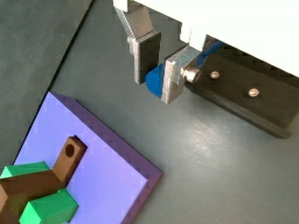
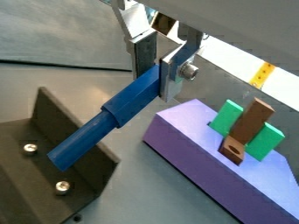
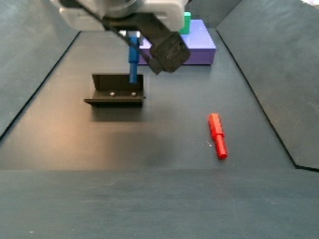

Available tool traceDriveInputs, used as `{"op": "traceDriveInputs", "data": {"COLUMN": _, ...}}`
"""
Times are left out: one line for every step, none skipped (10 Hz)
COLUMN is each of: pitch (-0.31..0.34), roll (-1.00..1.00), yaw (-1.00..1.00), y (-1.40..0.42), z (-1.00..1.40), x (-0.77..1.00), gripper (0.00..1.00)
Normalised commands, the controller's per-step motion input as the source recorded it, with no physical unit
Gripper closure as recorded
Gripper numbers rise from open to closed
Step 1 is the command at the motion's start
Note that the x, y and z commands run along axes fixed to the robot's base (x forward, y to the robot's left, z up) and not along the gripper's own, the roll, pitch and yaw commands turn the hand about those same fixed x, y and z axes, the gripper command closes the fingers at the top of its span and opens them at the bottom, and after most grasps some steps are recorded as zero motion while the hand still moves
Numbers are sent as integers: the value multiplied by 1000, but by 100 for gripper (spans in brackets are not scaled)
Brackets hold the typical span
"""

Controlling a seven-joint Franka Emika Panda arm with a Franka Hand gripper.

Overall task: Pick up the blue object. Move up. Place the blue object on the fixture. Regrasp the blue object. Move to above the board. Insert the blue object.
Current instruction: Place the blue object on the fixture.

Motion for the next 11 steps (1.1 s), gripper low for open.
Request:
{"op": "traceDriveInputs", "data": {"pitch": 163, "roll": -363, "yaw": 0, "y": 380, "z": -80, "x": 440, "gripper": 100}}
{"op": "traceDriveInputs", "data": {"pitch": 43, "roll": -197, "yaw": 111, "y": 240, "z": -9, "x": 137, "gripper": 100}}
{"op": "traceDriveInputs", "data": {"pitch": -37, "roll": 9, "yaw": 0, "y": -71, "z": 0, "x": -31, "gripper": 100}}
{"op": "traceDriveInputs", "data": {"pitch": -140, "roll": 86, "yaw": 0, "y": -243, "z": -86, "x": 0, "gripper": 100}}
{"op": "traceDriveInputs", "data": {"pitch": -194, "roll": 157, "yaw": 0, "y": -237, "z": -254, "x": 394, "gripper": 100}}
{"op": "traceDriveInputs", "data": {"pitch": -151, "roll": 463, "yaw": 0, "y": -251, "z": -294, "x": 523, "gripper": 100}}
{"op": "traceDriveInputs", "data": {"pitch": -123, "roll": 369, "yaw": -80, "y": -109, "z": -320, "x": 549, "gripper": 100}}
{"op": "traceDriveInputs", "data": {"pitch": 0, "roll": 0, "yaw": -117, "y": 11, "z": -246, "x": 326, "gripper": 100}}
{"op": "traceDriveInputs", "data": {"pitch": 0, "roll": -186, "yaw": -9, "y": 183, "z": -211, "x": 111, "gripper": 100}}
{"op": "traceDriveInputs", "data": {"pitch": 0, "roll": -286, "yaw": 0, "y": 251, "z": -160, "x": 71, "gripper": 100}}
{"op": "traceDriveInputs", "data": {"pitch": 0, "roll": -537, "yaw": 11, "y": 294, "z": -109, "x": 43, "gripper": 100}}
